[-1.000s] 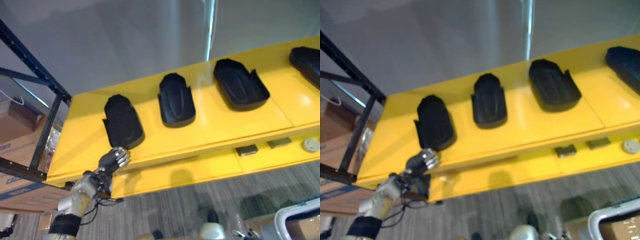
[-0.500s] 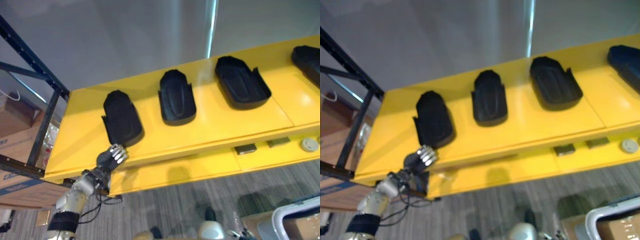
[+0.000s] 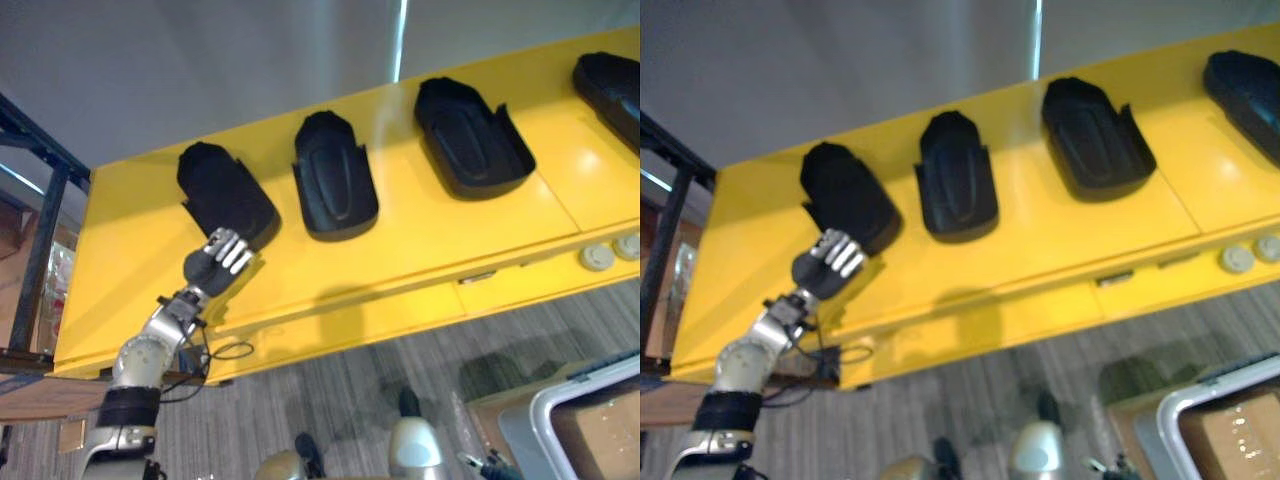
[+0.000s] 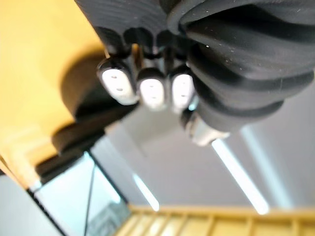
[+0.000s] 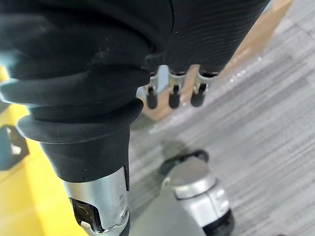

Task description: Walk over and take plastic housings, then place them on the shelf

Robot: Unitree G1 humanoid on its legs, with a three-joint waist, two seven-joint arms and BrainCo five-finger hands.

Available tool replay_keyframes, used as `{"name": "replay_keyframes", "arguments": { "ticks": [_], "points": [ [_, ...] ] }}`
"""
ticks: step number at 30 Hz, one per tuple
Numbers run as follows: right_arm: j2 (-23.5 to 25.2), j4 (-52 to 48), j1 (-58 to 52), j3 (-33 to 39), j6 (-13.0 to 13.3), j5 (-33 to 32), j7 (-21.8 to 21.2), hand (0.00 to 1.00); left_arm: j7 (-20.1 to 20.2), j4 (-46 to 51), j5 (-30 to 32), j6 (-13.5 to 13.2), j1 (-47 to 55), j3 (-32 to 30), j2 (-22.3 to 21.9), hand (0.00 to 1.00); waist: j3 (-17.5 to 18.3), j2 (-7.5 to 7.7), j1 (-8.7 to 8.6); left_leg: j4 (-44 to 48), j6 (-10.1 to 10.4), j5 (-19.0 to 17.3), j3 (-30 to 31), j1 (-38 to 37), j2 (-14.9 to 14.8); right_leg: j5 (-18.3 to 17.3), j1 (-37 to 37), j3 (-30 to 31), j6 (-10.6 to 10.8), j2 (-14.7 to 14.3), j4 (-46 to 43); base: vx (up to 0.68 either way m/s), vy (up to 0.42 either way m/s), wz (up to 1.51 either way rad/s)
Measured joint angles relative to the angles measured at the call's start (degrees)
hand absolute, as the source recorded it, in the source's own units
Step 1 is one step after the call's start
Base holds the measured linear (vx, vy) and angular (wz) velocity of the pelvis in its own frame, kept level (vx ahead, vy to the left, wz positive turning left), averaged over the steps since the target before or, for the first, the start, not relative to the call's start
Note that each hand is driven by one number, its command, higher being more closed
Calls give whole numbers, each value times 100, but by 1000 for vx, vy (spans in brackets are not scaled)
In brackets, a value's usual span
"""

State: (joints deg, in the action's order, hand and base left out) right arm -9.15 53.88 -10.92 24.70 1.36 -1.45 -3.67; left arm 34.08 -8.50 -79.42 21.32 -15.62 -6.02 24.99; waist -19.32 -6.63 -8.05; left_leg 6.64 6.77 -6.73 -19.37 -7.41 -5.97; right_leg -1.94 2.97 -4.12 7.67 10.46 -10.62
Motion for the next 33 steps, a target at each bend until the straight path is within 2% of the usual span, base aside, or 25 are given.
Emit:
{"name": "replay_keyframes", "arguments": {
  "ticks": [5, 8, 9, 10, 12, 13, 14, 15, 16, 17, 18, 20, 21, 24, 26, 27, 30, 31, 33],
  "points": [
    [-30, -1, 20, 1, -7, -1, 5, 0, -85, 517, 3, -129, 25, 19, -96, 100, -54, -110, -7, -5, -77, -119, 10, -57, 40, -185, 58, -12, 34, 57, -273, -11, 13, 5],
    [-24, 10, 2, 9, -10, 0, 9, 0, -212, 678, 9, -255, 64, 19, -96, 100, -60, -103, -10, 0, -105, -168, 9, -56, 76, -205, 87, -7, 47, 103, -335, -32, 33, 0],
    [-22, 12, -9, 18, -10, 0, 12, 0, -286, 806, 46, -402, 117, 20, -96, 0, -63, -98, -16, 1, -111, -172, 13, -56, 97, -209, 91, -9, 54, 131, -353, -25, 35, 2],
    [-17, 14, -11, 45, -10, 0, 11, 0, -339, 862, 75, -489, 139, 17, -97, 0, -63, -98, -18, 1, -114, -173, 15, -56, 106, -211, 92, -9, 57, 141, -360, -18, 30, 3],
    [12, 24, -10, 125, -4, -1, 40, 0, -474, 1067, 177, -866, 203, -18, -97, 0, -63, -98, -12, 1, -118, -176, 26, -56, 125, -210, 89, -13, 63, 162, -365, 0, 0, 0],
    [28, 30, -18, 132, 6, -1, 98, 0, -629, 1256, 362, -1206, 252, -85, -101, 0, -62, -95, -3, 1, -120, -177, 37, -55, 129, -209, 85, -17, 65, 167, -364, 0, 0, 0],
    [48, 31, -23, 147, 11, -5, 134, 0, -748, 1392, 418, -1422, 289, -207, -122, 0, -61, -94, 1, 1, -121, -177, 49, -55, 130, -209, 80, -25, 65, 168, -363, -3, 9, 5],
    [103, 29, -41, 173, 75, -9, 202, 0, -1272, 1676, 799, -2049, 372, -543, -287, 0, -58, -93, 7, 0, -121, -177, 76, -51, 128, -209, 65, -48, 65, 169, -358, 2, 2, 6],
    [132, 26, -55, 174, 111, -11, 245, 0, -1474, 1762, 942, -2274, 402, -753, -400, 0, -55, -93, 15, 0, -121, -177, 90, -51, 126, -210, 54, -59, 66, 167, -352, 4, -2, 8],
    [178, 18, -84, 181, 142, -21, 282, 0, -1855, 1867, 1335, -2670, 460, -1098, -578, 0, -53, -93, 25, 0, -121, -177, 121, -56, 118, -210, 12, -85, 67, 162, -324, 5, -8, 16],
    [265, 7, -170, 221, 206, -117, 379, 0, -2419, 1933, 1869, -3123, 584, -1523, -802, 0, -21, -102, 67, -3, -120, -177, 179, -55, 101, -208, -61, -175, 70, 159, -262, 11, -14, 23],
    [409, 13, -292, 291, 265, -249, 535, 0, -3131, 1995, 2662, -3649, 842, -2124, -1087, 0, 89, -76, 142, -19, -117, -179, 300, -27, 77, -207, -157, -303, 71, 141, -159, 38, -23, 33],
    [510, 18, -365, 347, 325, -352, 683, 0, -3802, 2002, 3446, -3955, 1134, -2365, -1245, 0, 181, -35, 208, -27, -116, -179, 385, -21, 64, -201, -259, -393, 78, 130, -67, 62, -17, 34],
    [661, 17, -450, 376, 354, -562, 995, 0, -5173, 2030, 4753, -4256, 1961, -2473, -1539, 0, 533, 134, 467, -34, -85, -200, 509, 48, 42, -157, -434, -602, 110, 106, 203, 80, 2, 31],
    [711, -19, -389, 358, 394, -708, 1152, 0, -5773, 1981, 5177, -4232, 2323, -2464, -1653, 0, 676, 252, 612, -31, -81, -203, 573, 43, 47, -88, -590, -685, 133, 99, 411, 77, 18, 26],
    [727, -87, -375, 278, 479, -799, 1297, 0, -6134, 1766, 5645, -4155, 2465, -2420, -1677, 0, 758, 305, 670, -31, -80, -204, 637, 36, 53, -31, -705, -733, 107, 96, 556, 59, 22, 21],
    [713, -228, -251, 100, 607, -1020, 1492, 0, -6651, 865, 6452, -3877, 2746, -2170, -1671, 0, 922, 370, 736, -27, -96, -217, 658, 10, 55, 121, -921, -848, 65, 72, 889, 31, 11, 9],
    [629, -319, -122, -275, 731, -1354, 1453, 0, -6889, -867, 6671, -3715, 3090, -1771, -2097, 0, 1328, 711, 733, -413, -65, -253, 625, -462, 115, 209, -1367, -895, 30, 47, 1293, 19, 2, 4],
    [629, -319, -122, -274, 731, -1354, 1454, 0, -6889, -867, 6671, -3715, 3090, -1781, -2097, 0, 1346, 740, 732, -414, -65, -253, 627, -459, 115, 209, -1348, -902, 31, 46, 1293, 0, 0, 0]
  ]
}}
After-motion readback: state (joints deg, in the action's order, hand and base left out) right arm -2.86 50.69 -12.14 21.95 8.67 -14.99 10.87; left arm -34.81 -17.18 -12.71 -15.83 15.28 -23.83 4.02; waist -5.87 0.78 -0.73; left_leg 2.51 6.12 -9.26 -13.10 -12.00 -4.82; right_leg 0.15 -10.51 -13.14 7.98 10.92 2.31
